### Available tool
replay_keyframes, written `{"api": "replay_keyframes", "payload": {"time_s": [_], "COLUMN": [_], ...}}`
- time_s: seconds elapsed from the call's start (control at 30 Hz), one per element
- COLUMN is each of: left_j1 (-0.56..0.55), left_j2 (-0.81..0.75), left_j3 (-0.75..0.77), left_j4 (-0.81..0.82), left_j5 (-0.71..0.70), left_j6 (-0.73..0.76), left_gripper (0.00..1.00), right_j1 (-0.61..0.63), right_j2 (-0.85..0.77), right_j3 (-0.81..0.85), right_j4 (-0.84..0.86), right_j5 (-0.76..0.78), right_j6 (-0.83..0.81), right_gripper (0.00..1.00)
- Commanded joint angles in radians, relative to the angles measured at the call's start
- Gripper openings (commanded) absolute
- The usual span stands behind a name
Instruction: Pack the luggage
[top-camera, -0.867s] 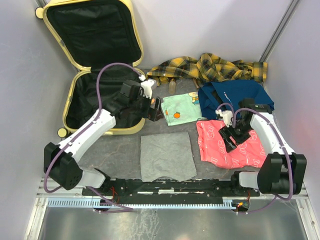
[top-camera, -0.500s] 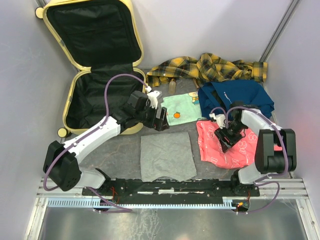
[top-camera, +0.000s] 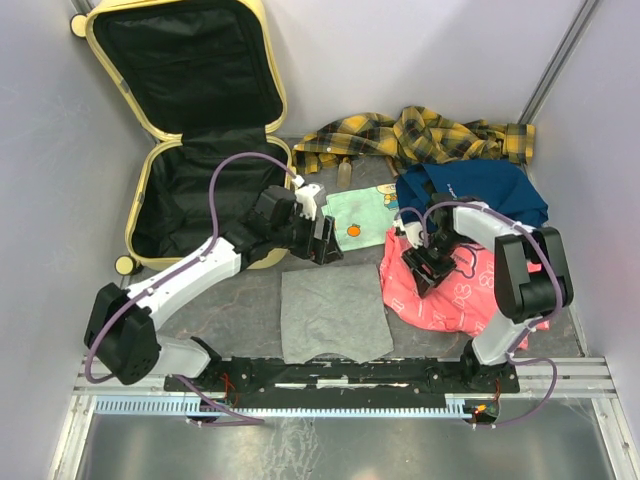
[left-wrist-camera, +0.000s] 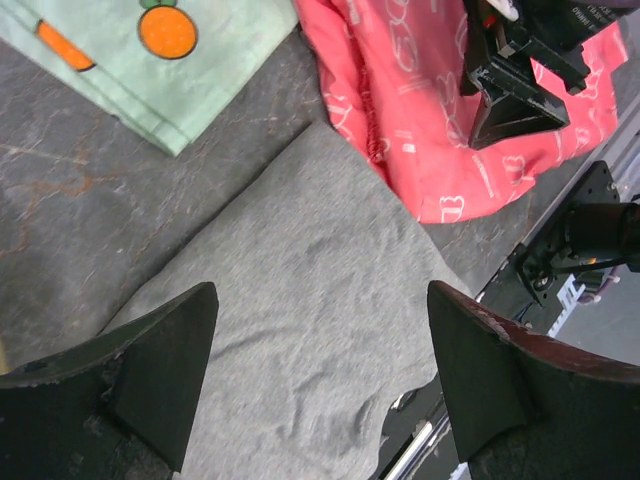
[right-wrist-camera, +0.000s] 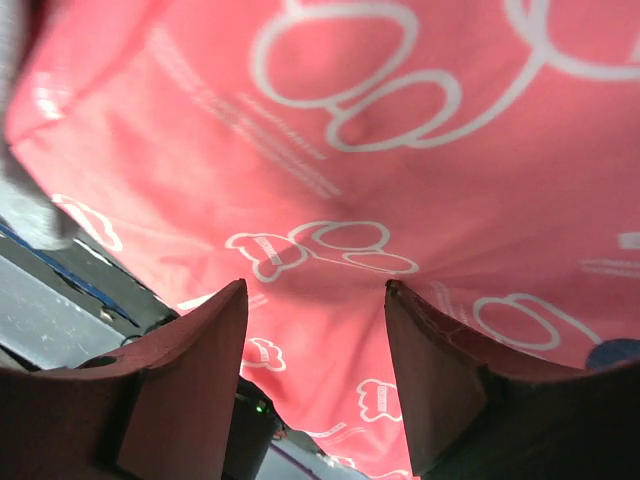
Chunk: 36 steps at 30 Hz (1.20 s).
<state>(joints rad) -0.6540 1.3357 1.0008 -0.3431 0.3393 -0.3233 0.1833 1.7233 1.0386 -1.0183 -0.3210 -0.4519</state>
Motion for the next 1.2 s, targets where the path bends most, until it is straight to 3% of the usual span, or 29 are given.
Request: {"api": "replay_keyframes", "payload": {"time_s": [0.0, 0.17, 0.33, 0.5, 0.67, 0.93, 1.17], "left_j1": [-0.06, -0.173, -0.27, -0.322, -0.327, -0.32, -0.311], "left_j2": [0.074, 0.181, 0.306, 0.438, 0.573, 0.703, 0.757], "left_j3": [0.029, 0.076, 0.174, 0.291, 0.387, 0.507, 0.536], "left_j4": [0.14, 0.234, 0.248, 0.241, 0.23, 0.199, 0.179], "left_j5": [0.009, -0.09, -0.183, -0.254, -0.281, -0.338, -0.315], "left_j6": [-0.086, -0.157, -0.185, -0.205, -0.201, -0.154, -0.149], "left_gripper": [0.9, 0.89, 0.9, 0.9, 0.92, 0.95, 0.98], "right_j1": [0.0, -0.068, -0.301, -0.58, -0.763, -0.962, -0.987], "right_j2": [-0.137, -0.319, -0.368, -0.38, -0.32, -0.143, -0.02], "right_j3": [0.095, 0.171, 0.194, 0.17, 0.172, 0.19, 0.196], "right_j4": [-0.008, -0.121, -0.242, -0.276, -0.254, -0.11, -0.041], "right_j5": [-0.093, 0.037, 0.106, 0.11, 0.135, 0.19, 0.119], "right_j6": [0.024, 0.084, 0.051, -0.025, -0.063, -0.062, -0.073], "right_gripper": [0.68, 0.86, 0.99, 1.0, 1.0, 0.99, 0.99]}}
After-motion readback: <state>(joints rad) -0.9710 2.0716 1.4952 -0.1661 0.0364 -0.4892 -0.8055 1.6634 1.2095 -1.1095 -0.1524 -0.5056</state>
